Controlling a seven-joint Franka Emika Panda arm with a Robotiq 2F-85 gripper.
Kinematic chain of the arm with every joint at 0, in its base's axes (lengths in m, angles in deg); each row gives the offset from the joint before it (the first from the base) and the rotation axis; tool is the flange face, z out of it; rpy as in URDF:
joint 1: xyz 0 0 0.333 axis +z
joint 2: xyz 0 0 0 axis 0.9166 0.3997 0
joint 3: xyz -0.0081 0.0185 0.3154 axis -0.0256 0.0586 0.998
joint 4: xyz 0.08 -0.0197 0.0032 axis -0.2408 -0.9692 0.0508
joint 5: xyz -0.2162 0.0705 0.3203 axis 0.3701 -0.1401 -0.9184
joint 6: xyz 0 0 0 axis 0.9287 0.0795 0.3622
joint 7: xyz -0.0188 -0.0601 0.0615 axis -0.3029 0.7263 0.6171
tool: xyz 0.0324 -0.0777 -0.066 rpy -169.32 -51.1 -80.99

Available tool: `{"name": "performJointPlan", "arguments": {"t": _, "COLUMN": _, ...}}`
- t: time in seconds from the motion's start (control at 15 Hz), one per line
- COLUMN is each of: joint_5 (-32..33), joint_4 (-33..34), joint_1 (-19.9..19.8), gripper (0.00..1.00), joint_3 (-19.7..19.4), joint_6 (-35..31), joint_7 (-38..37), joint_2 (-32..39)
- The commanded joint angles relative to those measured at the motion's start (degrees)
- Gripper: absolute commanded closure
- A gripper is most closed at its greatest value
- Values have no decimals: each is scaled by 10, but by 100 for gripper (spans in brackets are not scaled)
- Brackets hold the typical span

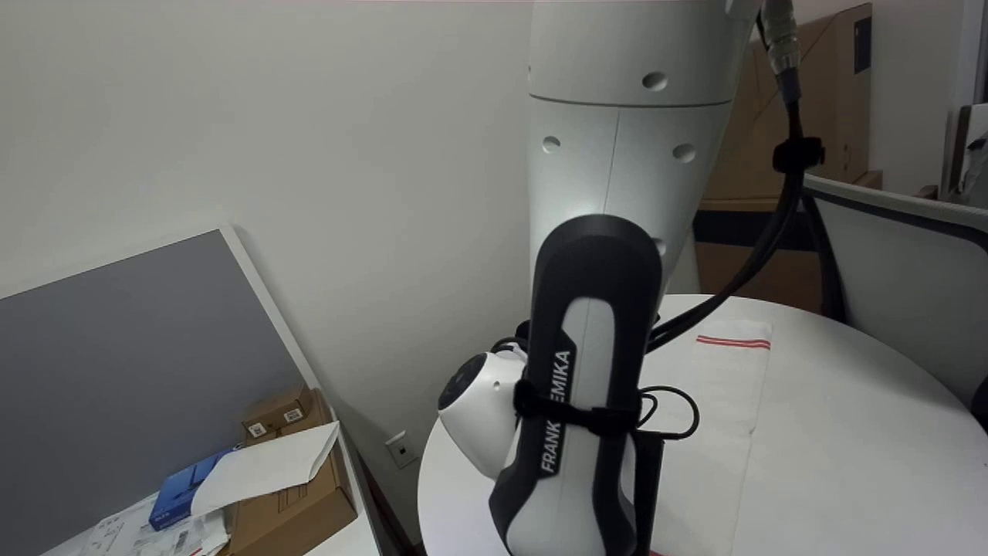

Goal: Fold the towel in three

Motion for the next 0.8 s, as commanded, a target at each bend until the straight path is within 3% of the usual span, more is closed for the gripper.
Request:
{"name": "performJointPlan", "arguments": {"t": 0.0, "joint_5": -66, "joint_4": -19, "joint_1": -24, "gripper": 99, "joint_3": 46, "joint_6": 47, "joint_7": 75, "joint_2": -92}}
{"name": "performJointPlan", "arguments": {"t": 0.33, "joint_5": -122, "joint_4": 5, "joint_1": -35, "gripper": 99, "joint_3": 87, "joint_6": 130, "joint_7": 154, "joint_2": -186}}
{"name": "performJointPlan", "arguments": {"t": 0.73, "joint_5": -159, "joint_4": 65, "joint_1": -25, "gripper": 99, "joint_3": 126, "joint_6": 208, "joint_7": 263, "joint_2": -225}}
